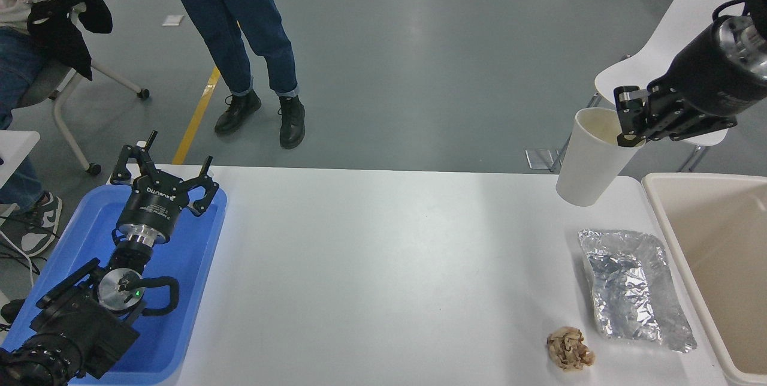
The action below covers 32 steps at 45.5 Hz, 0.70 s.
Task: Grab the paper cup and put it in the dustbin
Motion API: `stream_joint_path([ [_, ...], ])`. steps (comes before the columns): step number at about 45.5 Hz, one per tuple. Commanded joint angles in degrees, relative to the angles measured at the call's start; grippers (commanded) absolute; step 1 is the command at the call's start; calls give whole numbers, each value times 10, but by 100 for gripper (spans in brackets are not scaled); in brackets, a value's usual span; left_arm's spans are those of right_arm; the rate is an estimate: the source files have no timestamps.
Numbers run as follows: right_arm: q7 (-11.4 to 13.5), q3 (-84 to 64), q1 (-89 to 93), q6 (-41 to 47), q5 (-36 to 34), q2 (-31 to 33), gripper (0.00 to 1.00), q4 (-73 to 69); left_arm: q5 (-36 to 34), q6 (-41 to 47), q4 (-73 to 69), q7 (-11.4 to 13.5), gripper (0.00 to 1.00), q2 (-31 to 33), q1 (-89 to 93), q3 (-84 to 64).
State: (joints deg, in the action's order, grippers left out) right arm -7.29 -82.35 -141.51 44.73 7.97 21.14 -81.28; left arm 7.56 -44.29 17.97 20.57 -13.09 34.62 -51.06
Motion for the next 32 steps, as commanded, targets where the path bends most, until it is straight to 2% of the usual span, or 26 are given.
stream_joint_path([
  [1,0,-43,-20,3,-5,3,0,-5,0,0,0,0,100,0,0,0],
  [11,0,-128,-22,3,-2,21,0,5,0,0,0,1,100,-1,-1,0],
  [18,0,-190,-11,3,-1,58,0,32,0,1,0,1,100,-1,-2,0],
  [22,0,-209,2,3,4,109,0,56,1,1,0,3,100,-2,-2,0],
  [26,1,-209,20,3,12,187,0,92,1,1,0,3,100,-2,-3,0],
  [32,1,-209,62,3,67,251,0,139,1,1,0,3,100,-2,-3,0],
])
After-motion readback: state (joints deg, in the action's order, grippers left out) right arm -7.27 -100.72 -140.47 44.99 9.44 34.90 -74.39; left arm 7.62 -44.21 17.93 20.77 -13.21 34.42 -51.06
